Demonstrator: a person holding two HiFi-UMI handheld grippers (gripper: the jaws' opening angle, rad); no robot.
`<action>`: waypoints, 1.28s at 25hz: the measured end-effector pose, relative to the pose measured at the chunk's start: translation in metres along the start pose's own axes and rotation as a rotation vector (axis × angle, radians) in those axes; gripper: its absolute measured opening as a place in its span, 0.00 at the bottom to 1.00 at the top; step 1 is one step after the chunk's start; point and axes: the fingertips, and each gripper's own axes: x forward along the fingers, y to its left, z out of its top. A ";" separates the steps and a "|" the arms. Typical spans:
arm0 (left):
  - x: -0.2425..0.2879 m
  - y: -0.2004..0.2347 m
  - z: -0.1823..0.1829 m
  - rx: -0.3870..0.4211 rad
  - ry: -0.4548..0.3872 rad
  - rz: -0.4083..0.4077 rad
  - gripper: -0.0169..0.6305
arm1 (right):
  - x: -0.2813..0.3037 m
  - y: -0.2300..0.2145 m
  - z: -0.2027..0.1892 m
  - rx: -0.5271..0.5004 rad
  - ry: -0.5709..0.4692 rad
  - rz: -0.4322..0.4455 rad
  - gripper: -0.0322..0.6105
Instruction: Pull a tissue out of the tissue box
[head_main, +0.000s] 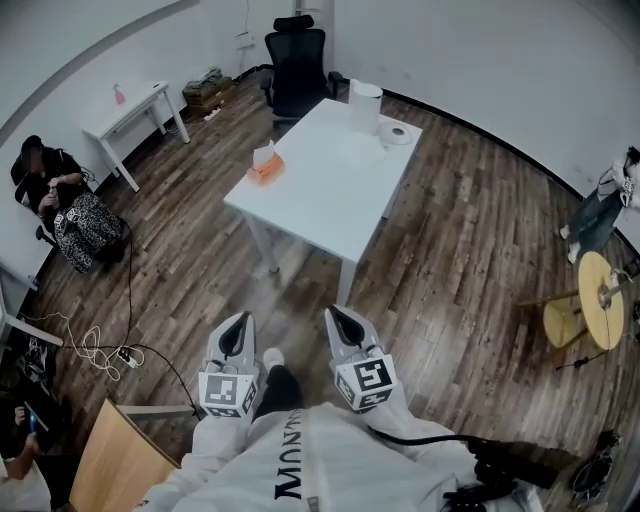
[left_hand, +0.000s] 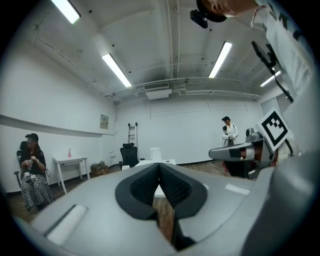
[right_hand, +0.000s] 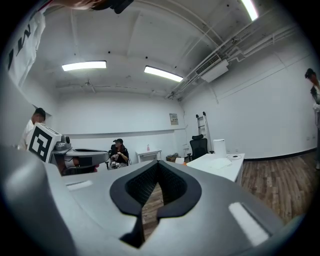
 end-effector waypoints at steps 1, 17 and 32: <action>0.003 0.000 0.001 0.009 -0.004 -0.006 0.02 | 0.003 0.000 -0.001 -0.003 0.004 -0.002 0.05; 0.091 0.099 -0.014 -0.025 0.013 -0.039 0.02 | 0.127 -0.009 0.004 -0.017 0.058 -0.043 0.05; 0.158 0.193 -0.021 -0.052 0.010 -0.082 0.02 | 0.238 -0.002 0.016 -0.051 0.079 -0.086 0.05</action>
